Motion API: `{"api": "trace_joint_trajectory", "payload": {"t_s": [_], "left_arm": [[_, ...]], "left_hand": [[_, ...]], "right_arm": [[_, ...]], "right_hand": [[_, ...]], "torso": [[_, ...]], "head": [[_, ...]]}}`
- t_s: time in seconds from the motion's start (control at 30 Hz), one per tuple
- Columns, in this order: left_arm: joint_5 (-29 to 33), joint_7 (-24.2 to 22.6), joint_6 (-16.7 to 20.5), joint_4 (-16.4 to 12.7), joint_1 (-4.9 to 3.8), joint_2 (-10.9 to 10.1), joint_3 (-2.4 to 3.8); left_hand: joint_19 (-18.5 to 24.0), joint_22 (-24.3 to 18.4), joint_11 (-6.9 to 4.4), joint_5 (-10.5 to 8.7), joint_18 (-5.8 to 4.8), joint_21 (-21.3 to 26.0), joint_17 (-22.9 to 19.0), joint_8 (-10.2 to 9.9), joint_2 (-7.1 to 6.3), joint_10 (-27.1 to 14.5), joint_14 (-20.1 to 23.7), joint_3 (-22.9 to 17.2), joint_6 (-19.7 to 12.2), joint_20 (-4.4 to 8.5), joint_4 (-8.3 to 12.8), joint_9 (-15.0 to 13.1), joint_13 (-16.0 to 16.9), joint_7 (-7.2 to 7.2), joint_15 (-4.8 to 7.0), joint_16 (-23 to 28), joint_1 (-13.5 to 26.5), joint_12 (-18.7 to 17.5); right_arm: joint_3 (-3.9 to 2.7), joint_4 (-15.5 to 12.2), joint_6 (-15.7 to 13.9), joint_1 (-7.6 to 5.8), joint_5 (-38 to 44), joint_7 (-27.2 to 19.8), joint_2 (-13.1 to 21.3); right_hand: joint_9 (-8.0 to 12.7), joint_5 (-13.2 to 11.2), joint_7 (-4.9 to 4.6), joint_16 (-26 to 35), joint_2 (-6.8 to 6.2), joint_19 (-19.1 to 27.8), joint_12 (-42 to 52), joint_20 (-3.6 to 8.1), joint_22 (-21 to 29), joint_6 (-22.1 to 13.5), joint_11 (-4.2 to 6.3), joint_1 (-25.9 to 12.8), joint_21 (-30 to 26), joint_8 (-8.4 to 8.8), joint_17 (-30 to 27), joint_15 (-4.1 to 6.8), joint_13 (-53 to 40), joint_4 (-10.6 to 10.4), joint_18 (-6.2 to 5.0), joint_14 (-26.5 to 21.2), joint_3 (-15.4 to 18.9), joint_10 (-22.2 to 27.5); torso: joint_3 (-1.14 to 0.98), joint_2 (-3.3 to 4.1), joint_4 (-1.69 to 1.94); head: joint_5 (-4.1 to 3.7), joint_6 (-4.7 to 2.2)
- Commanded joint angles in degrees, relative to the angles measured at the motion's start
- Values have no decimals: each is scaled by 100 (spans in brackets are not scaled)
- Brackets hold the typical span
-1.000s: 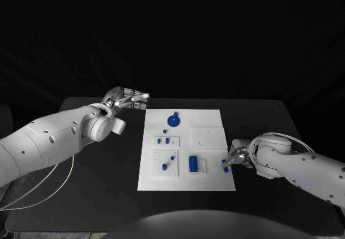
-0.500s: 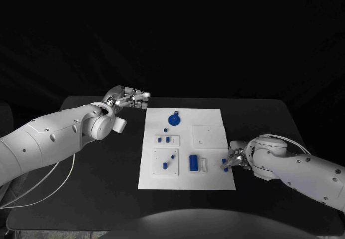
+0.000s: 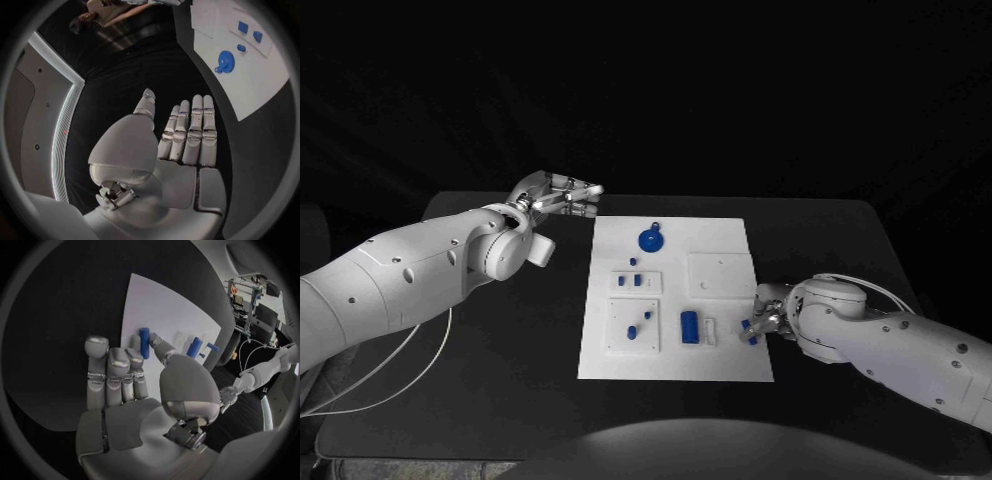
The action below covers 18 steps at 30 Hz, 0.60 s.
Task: Assemble the parts on the task board
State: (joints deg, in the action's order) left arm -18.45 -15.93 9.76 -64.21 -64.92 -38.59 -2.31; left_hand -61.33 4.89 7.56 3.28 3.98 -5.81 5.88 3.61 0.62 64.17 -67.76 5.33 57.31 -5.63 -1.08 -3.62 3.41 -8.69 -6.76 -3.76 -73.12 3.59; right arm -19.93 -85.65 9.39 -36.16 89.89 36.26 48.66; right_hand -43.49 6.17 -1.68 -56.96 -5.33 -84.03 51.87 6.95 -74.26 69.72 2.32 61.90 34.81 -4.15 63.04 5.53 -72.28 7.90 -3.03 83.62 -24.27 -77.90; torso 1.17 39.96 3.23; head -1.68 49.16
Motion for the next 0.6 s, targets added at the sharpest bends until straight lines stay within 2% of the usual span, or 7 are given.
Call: {"api": "trace_joint_trajectory", "payload": {"t_s": [0.03, 0.23, 0.33, 0.43, 0.6], "left_arm": [[23, -38, -89, -14, 0, 9, 3], [23, -25, -104, -15, 0, 9, 2], [23, -17, -112, -15, 1, 8, 2], [23, -10, -117, -15, 1, 7, 1], [22, 3, -127, -15, 1, 3, 0]], "left_hand": [[15, -6, 11, -6, -44, -30, 6, 4, 46, -33, 40, -8, -40, -30, -36, -5, 5, -7, 7, 26, 1, -24], [17, -8, 12, -6, -44, -30, 7, 3, 45, -34, 38, -11, -59, -31, -52, -5, 6, -13, 6, 25, 16, -23], [17, -8, 12, -6, -44, -30, 7, 3, 45, -34, 38, -11, -59, -31, -52, -5, 6, -13, 6, 25, 16, -23], [17, -8, 12, -6, -44, -30, 7, 3, 45, -34, 38, -11, -59, -31, -52, -5, 6, -13, 6, 25, 16, -23], [17, -8, 13, -4, -44, -31, 7, 3, 47, -35, 39, -14, -62, -31, -54, -5, 6, -14, 6, 25, 15, -23]], "right_arm": [[100, 134, -55, 92, 180, 125, -45], [153, 165, -110, 92, -20, 118, -52], [162, 156, -163, 92, -195, 112, -46], [166, 137, -207, 92, -369, 96, -39], [167, 85, -273, 93, -647, 56, -13]], "right_hand": [[2186, 389, -101, 0, -9, -290, 1, -29, -11, -374, -3, -43, 22, 55, 10, -24, 11, 43, -16, 2, -65, 70], [2270, 1717, -181, -19, -30, -287, -24, -35, -28, -513, -21, -161, 42, 54, 34, -28, 20, 284, -41, -10, -411, 137], [2275, 2212, -222, -27, 18, -284, -32, -32, -54, -521, -23, -237, 63, 50, 49, -24, 26, 492, -54, -20, -854, 165], [2242, 2445, -232, -31, 64, -277, -27, -32, -89, -512, -21, -347, 77, 49, 59, -23, 29, 649, -65, -26, -1137, 165], [2171, 2451, -230, -17, 127, -270, -33, -33, -142, -497, -17, -440, 82, 51, 58, -22, 45, 771, -72, -29, -1304, 165]], "torso": [[4, -3, 0], [1, -1, -5], [-2, 0, -4], [-4, 1, -3], [-4, -1, -10]], "head": [[4, 2], [14, 6], [16, 0], [19, 5], [24, 8]]}}
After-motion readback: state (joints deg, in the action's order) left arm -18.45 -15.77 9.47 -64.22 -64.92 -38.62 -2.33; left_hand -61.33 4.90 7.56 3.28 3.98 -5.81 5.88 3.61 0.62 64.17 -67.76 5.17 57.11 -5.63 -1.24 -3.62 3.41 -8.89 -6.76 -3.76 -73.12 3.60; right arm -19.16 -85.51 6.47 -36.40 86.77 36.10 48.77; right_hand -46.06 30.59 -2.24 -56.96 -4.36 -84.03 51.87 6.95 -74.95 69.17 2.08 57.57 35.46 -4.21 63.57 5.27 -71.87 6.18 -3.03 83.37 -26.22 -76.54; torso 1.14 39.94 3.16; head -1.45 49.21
